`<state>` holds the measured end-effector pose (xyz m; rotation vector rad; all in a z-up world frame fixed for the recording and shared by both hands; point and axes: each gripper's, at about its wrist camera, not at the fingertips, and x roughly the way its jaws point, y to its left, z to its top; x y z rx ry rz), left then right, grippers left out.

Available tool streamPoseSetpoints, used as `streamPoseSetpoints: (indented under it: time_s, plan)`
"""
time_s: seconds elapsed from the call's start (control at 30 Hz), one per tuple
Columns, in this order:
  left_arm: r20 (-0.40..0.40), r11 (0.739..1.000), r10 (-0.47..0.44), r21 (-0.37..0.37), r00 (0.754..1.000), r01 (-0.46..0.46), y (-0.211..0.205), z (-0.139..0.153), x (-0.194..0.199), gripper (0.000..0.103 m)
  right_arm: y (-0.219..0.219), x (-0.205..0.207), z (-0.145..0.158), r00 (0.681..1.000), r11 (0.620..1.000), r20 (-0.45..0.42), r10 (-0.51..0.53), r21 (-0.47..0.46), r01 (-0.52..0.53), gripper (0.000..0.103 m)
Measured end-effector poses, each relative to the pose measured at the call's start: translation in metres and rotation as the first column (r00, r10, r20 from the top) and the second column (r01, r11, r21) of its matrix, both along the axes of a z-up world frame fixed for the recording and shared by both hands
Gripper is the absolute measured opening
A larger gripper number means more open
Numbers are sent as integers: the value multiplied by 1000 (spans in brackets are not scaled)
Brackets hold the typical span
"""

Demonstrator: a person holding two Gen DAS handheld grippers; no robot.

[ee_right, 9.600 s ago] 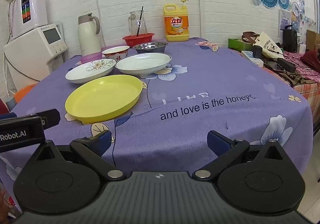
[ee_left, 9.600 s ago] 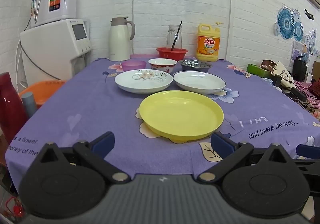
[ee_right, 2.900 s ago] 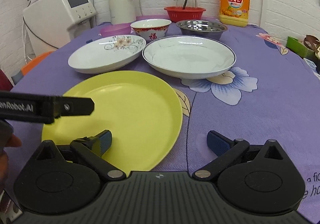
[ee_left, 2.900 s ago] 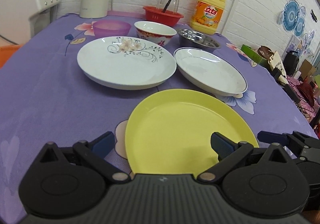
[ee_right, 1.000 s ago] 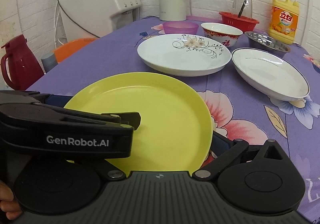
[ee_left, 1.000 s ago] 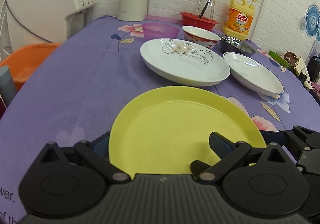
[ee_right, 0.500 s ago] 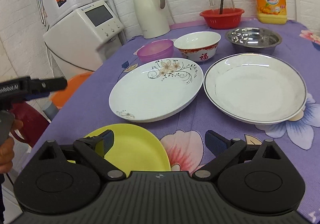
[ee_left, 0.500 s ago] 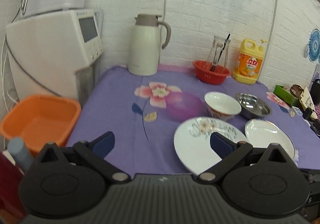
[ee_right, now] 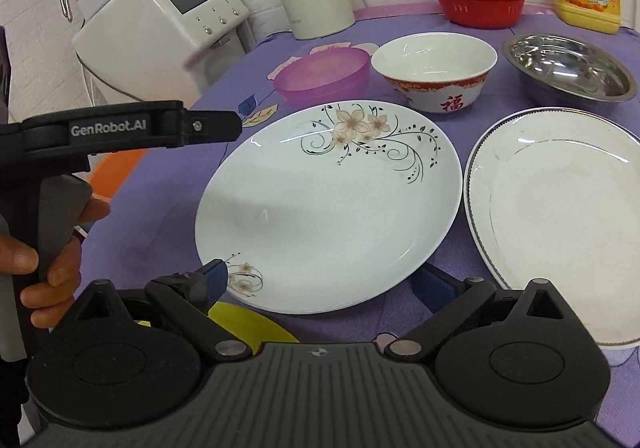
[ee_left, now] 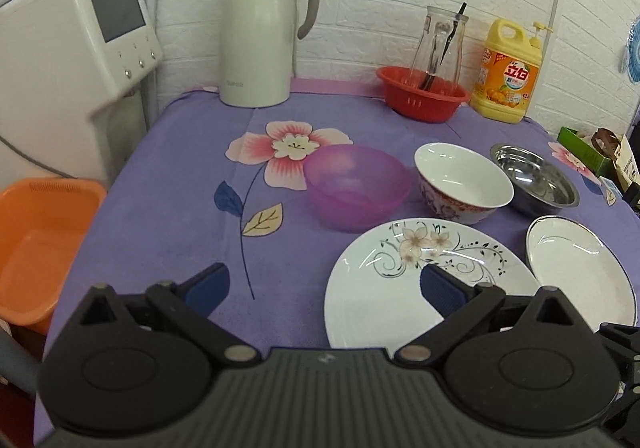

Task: Organize plates and bowls
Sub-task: 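Grasp the rim of the white floral plate with the left tool and lift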

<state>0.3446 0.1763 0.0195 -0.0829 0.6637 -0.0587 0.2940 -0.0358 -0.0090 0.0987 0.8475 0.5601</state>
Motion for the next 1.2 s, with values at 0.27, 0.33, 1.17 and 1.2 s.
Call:
streamPoseSetpoints:
  time_s: [0.27, 0.33, 1.17, 1.2]
  plan:
    - [-37, 1000, -4, 8, 999, 4, 7, -15, 5, 101, 20, 7, -1, 992, 992, -15, 126, -24, -126, 103]
    - [-45, 1000, 0, -9, 999, -1, 11, -16, 6, 101, 19, 10, 0, 991, 990, -12, 135, -44, -136, 103]
    - [-116, 997, -69, -42, 991, 65, -15, -41, 32, 100, 25, 59, -5, 983, 966, 121, 140, -234, -108, 103]
    - [-117, 997, -67, -46, 991, 62, -13, -41, 33, 100, 26, 60, -5, 983, 966, 121, 141, -234, -110, 103]
